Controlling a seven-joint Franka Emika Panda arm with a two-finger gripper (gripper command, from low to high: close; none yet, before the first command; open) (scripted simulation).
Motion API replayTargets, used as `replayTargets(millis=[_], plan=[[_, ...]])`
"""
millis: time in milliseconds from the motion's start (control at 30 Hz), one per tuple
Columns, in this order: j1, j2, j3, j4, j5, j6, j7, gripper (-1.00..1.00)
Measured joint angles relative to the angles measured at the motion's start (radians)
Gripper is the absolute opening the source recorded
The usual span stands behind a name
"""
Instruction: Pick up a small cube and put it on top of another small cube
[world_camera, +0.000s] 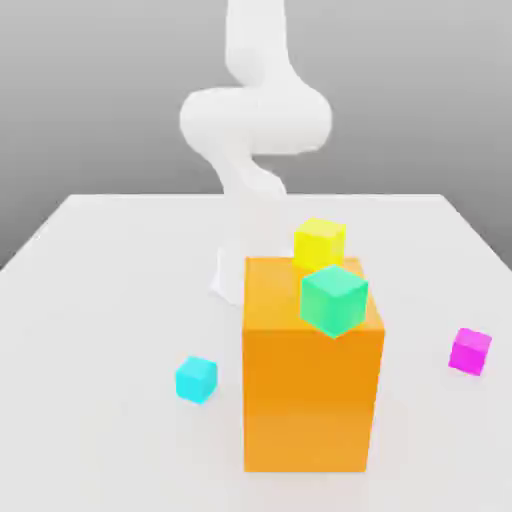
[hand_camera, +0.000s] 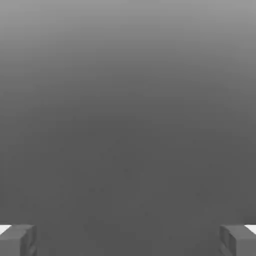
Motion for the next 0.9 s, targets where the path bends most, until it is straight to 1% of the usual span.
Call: replayTargets(millis=[300, 500, 600, 733, 800, 900], plan=[[0.19, 0.326, 0.168, -0.141, 0.051, 0.183, -0.041, 0.0], [0.297, 0.543, 0.302, -0.234, 0.025, 0.305, -0.026, 0.0], [0.365, 0.656, 0.369, -0.28, -0.028, 0.365, 0.01, 0.0], [0.462, 0.814, 0.385, -0.336, -0.162, 0.443, 0.105, 0.0], [0.51, 0.891, 0.336, -0.334, -0.247, 0.491, 0.166, 0.0], [0.601, 0.999, 0.225, -0.312, -0.356, 0.57, 0.249, 0.0]])
